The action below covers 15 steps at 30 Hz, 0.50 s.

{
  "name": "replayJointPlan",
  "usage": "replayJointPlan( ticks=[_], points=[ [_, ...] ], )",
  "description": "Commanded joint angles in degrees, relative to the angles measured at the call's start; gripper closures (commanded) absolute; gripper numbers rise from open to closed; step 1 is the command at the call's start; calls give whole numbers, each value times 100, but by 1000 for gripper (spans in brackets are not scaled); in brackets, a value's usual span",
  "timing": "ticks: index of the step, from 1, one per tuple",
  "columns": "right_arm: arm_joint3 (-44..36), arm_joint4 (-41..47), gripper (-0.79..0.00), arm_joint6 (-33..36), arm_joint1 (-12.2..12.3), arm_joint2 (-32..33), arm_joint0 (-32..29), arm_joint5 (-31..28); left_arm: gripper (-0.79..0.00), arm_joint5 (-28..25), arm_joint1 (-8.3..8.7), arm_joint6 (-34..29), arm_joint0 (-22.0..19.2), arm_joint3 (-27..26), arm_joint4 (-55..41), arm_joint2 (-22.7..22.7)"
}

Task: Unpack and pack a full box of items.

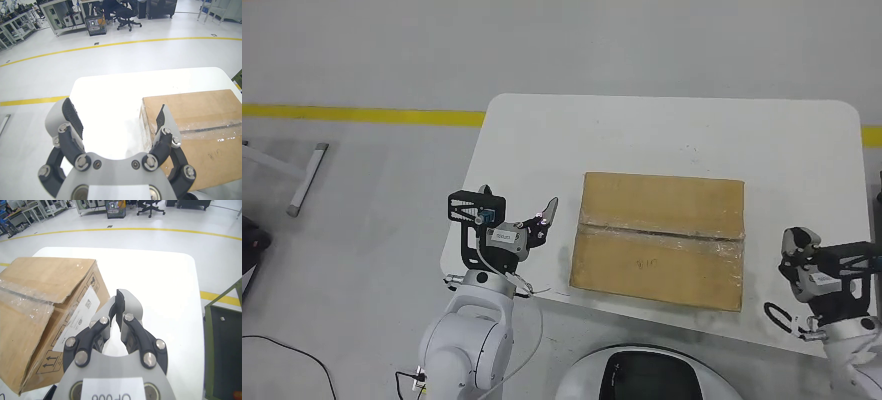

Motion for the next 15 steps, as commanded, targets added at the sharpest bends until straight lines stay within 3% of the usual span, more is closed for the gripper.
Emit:
replayJointPlan(
  ticks=[1,15],
  points=[
    [115,-176,0,25,-4,-247,145,-13,-785,0,0,0,0,0,0,0],
    [430,-765,0,190,-28,-1007,841,49,-785,-114,12,155,90,-5,-47,65]
  ],
)
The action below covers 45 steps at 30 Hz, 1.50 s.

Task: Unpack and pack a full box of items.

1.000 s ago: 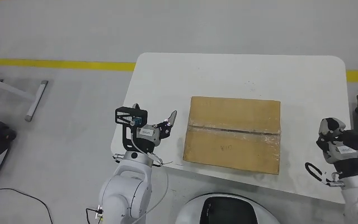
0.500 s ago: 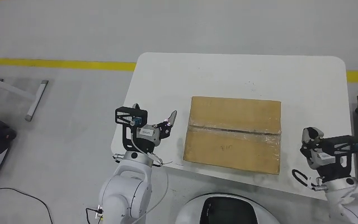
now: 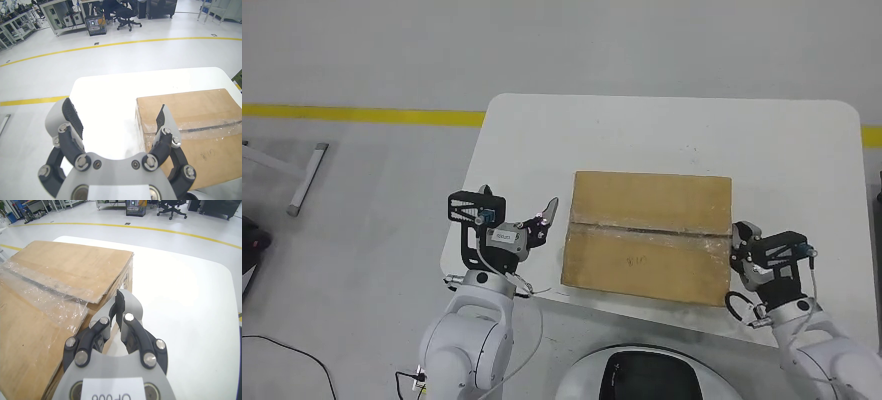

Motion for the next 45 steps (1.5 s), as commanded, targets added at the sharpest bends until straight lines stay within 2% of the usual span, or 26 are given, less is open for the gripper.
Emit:
replayJointPlan(
  ticks=[1,4,9,11,14,27,30,37,45],
  points=[
    [-8,5,0,-30,-3,11,-15,44,-785,-147,13,43,73,-26,-40,75],
    [-73,135,0,-123,-11,166,-147,192,-785,-434,32,6,129,-108,-59,254],
    [-201,463,0,-293,-14,670,-464,309,-785,-1458,102,-116,87,-97,395,727],
    [-245,588,0,-358,-16,868,-588,306,-785,-1626,108,-98,139,-8,310,960],
    [-255,663,0,-455,-16,1082,-710,264,-785,-1660,110,-125,99,27,348,1131],
    [-332,814,0,-733,-63,1286,-1076,284,-785,-1682,124,-54,135,130,401,1155],
    [-321,839,0,-772,-71,1310,-1106,253,-785,-1778,120,-43,61,251,477,1478],
    [-375,821,0,-801,-88,1342,-1166,222,-785,-1702,30,-192,-531,962,1067,2435],
    [-443,804,0,-834,-117,1287,-1251,270,-785,-1391,-134,-441,-1220,1640,1369,3085]
  ],
)
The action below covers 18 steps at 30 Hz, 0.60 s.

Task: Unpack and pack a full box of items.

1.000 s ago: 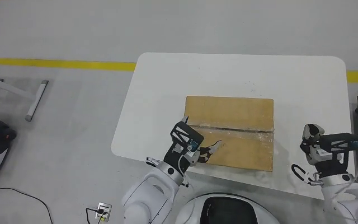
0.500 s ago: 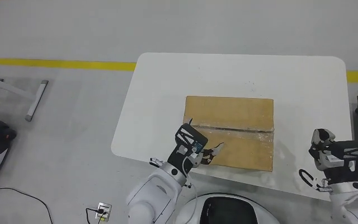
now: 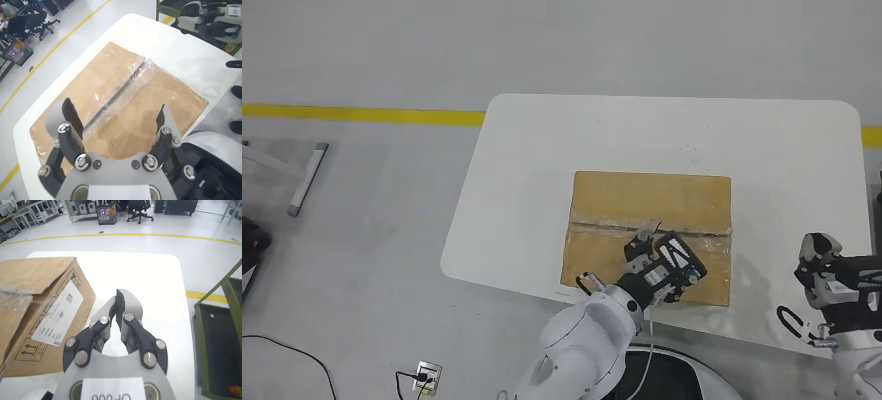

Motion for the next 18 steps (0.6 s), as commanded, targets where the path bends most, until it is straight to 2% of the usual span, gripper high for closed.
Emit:
replayJointPlan(
  ticks=[1,11,14,18],
  points=[
    [-15,-14,0,-10,-6,-5,-12,10,-785,86,-44,-37,-146,138,33,140],
    [-21,-33,0,-15,-30,17,-32,9,-785,440,-198,-198,-632,726,656,498],
    [-11,-24,0,-23,-37,39,-30,2,-699,513,-222,-198,-642,792,697,491],
    [-11,1,0,-21,-46,60,-29,-9,-625,577,-241,-148,-649,774,869,485]
  ],
)
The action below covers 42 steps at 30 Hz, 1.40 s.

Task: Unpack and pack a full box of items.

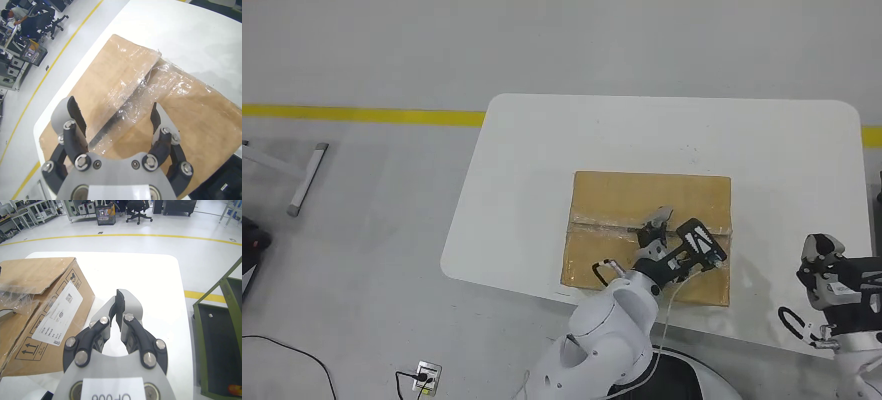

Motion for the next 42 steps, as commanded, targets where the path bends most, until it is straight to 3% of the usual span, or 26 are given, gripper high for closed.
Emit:
replayJointPlan(
  ticks=[1,13,19,23,25,26,28,29,37,42],
  points=[
    [-2,10,0,2,-4,6,0,-5,-619,24,-5,57,-2,-10,156,9],
    [0,-4,0,42,-30,7,41,-11,-563,175,-21,449,176,-146,537,-104],
    [14,-5,0,88,-41,6,91,-4,-332,131,-35,549,203,-110,654,-160],
    [24,16,0,131,-48,13,143,6,-286,88,-54,576,205,-74,676,-160],
    [33,9,0,144,-51,6,163,6,-222,86,-67,590,196,-48,669,-171],
    [42,4,0,148,-53,-1,175,7,-182,84,-73,600,187,-30,663,-181],
    [62,-14,0,166,-55,-15,197,7,-31,95,-85,609,166,12,657,-210],
    [70,-16,0,177,-57,-22,210,7,0,93,-91,620,154,35,653,-223],
    [68,-3,0,250,-68,-38,311,10,0,394,-130,730,86,65,692,-468],
    [-55,113,0,277,-72,27,354,-55,0,765,-109,700,191,-264,675,-984]
  ],
)
